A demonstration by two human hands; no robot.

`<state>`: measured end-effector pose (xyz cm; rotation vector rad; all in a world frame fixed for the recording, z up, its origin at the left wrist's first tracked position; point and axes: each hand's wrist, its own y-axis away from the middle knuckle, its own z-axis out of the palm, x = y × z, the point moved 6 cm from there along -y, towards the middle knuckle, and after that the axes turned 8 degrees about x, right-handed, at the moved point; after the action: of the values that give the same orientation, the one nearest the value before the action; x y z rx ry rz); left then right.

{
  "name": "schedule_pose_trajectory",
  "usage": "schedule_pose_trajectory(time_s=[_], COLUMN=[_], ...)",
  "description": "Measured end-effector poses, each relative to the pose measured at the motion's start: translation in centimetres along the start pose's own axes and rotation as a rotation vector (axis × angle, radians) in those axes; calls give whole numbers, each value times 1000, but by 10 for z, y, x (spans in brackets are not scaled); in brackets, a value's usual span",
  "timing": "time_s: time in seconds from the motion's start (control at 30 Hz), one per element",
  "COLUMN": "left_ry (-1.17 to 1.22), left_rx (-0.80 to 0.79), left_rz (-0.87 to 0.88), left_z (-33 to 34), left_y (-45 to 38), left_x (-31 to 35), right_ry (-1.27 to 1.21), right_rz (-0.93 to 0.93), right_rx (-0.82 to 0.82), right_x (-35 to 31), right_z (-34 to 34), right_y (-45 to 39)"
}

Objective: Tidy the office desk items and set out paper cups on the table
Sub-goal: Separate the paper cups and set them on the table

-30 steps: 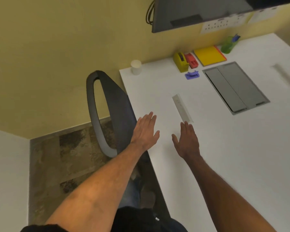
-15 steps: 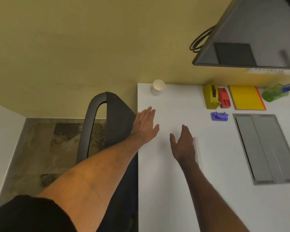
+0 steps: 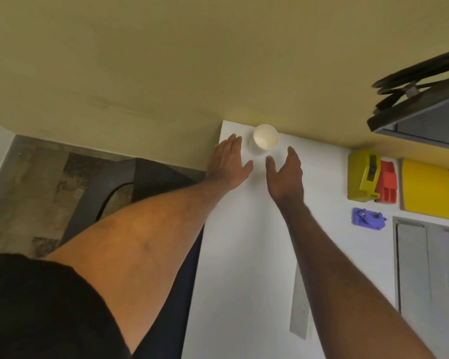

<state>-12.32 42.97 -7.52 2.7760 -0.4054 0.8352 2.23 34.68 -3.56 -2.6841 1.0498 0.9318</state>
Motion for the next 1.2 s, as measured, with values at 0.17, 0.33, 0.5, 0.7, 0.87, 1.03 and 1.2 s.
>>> schedule_pose_trajectory(time_s=[0.17, 0.33, 0.5, 0.7, 0.87, 1.03, 1.2], left_ry=[219, 354, 389, 391, 404, 384, 392], left_rx=[-98, -156, -131, -112, -132, -231, -300], left_rz=[-91, -84, -49, 18, 127, 159, 163], left_z=[15, 24, 26, 21, 23, 27, 26], left_y=[-36, -53, -47, -6, 60, 150, 247], left_x=[2, 13, 19, 35, 53, 61, 62], right_ry=[-214, -284, -366, -398, -405, -381, -407], right_rz=[139, 208, 220, 249, 306, 372, 426], right_rx=[-46, -87, -68, -11, 42, 106, 165], right_x=[-11, -16, -17, -6, 24, 56, 83], right_z=[22, 37, 40, 14, -22, -55, -79], right_y=[-48, -62, -51, -11, 56, 147, 246])
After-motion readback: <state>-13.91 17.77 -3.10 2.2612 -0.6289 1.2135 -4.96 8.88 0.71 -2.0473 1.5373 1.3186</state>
